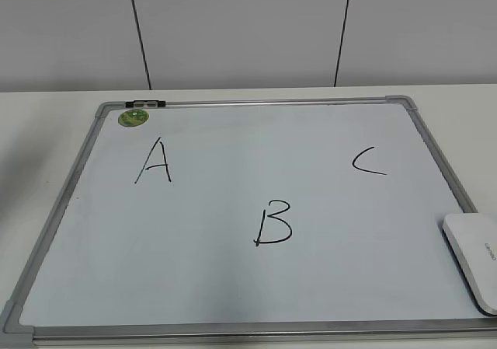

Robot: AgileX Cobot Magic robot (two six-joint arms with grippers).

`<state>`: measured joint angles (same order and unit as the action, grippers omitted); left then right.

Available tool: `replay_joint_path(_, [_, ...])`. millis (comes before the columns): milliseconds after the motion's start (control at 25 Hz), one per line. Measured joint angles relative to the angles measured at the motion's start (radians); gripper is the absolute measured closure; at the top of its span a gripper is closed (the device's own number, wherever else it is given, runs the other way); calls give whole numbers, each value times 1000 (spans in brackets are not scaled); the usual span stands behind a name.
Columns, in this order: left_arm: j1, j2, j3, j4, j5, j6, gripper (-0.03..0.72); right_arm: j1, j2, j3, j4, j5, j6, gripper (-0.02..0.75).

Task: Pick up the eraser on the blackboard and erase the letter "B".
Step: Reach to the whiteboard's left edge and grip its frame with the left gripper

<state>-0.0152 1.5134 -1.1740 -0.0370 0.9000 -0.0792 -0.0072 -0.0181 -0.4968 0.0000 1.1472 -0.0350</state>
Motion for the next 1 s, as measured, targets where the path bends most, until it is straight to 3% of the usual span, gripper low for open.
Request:
replay_joint_path(480, [-79,333,-259,-17,92,6,445,0,0,0,0,0,0,184])
replay_joint_path(1000, [-84,557,-405,37,138,2,445,0,0,0,0,0,0,184])
